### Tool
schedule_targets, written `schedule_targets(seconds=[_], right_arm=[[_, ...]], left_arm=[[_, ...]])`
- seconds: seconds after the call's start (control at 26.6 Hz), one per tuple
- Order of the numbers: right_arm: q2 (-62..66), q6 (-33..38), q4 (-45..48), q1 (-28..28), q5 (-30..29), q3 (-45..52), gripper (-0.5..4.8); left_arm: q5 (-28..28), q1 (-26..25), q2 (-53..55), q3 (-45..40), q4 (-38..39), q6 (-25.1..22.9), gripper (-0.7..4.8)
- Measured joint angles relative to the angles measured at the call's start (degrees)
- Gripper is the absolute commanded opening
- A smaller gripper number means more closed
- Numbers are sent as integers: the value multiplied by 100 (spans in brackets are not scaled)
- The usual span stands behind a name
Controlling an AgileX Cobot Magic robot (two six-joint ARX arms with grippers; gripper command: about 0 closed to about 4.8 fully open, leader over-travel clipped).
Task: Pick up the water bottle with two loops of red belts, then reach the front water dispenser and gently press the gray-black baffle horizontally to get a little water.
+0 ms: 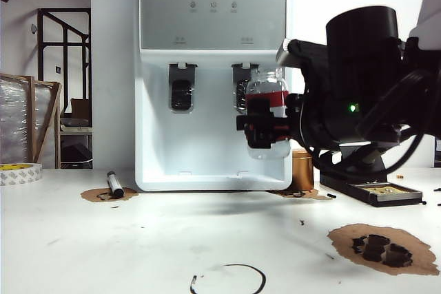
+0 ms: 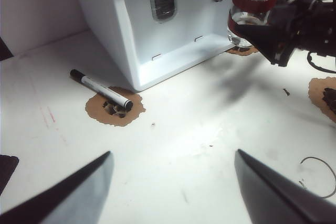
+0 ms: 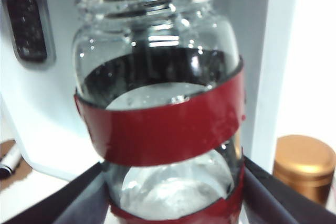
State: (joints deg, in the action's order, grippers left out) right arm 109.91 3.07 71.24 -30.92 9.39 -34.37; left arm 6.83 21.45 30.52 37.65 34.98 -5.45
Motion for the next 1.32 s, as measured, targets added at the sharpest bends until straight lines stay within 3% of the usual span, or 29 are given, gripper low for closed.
schedule_targets(seconds=[0.19, 0.45, 1.32], right_arm=[[0, -2, -363, -7, -466, -251, 157], [2, -2, -990, -4, -651, -616, 157], [118, -2, -1368, 407, -1115, -984, 159]], left_arm=[[-2, 0, 0, 0, -9, 0, 374], [105, 0, 0, 2, -52, 2, 374], [203, 0, 0, 2, -52, 2, 374]])
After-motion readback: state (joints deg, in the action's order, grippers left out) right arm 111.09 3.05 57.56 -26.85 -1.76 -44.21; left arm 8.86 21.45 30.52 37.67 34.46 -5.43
